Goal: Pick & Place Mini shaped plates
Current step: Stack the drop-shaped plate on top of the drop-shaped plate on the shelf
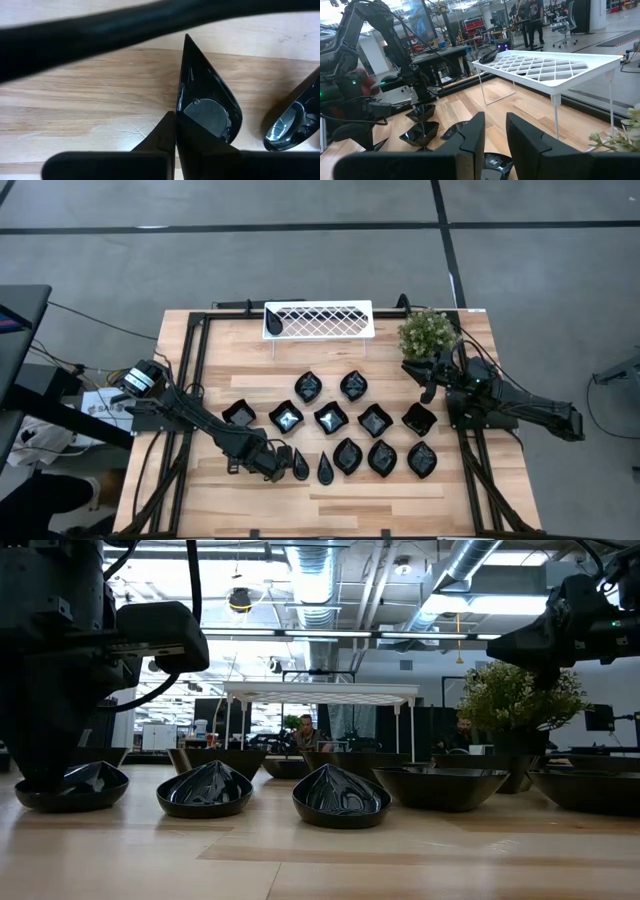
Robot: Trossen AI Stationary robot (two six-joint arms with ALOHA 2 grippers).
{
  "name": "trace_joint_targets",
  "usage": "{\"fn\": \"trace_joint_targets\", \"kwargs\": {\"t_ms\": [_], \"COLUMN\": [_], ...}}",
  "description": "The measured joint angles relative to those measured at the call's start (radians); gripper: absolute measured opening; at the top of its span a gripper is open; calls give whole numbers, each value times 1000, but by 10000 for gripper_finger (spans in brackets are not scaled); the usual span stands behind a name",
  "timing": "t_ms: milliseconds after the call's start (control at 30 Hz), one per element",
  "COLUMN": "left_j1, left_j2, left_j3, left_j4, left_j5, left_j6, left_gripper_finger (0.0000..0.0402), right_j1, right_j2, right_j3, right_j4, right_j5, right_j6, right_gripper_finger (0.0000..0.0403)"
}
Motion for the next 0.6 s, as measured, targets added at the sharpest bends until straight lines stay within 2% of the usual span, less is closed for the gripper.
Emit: {"fn": "trace_joint_targets", "kwargs": {"t_ms": [400,600], "left_j1": [-2,-2], "left_j2": [-31,-91], "left_j3": [0,0], "left_j4": [0,-16], "left_j5": [14,-32], "left_j6": [45,45], "left_gripper_finger": [5,4], "right_j1": [0,0], "right_j2": [0,0], "right_j3": [0,0], "right_j4": [0,0], "right_j5": [0,0], "right_j6": [0,0], "right_gripper_finger": [74,74]}}
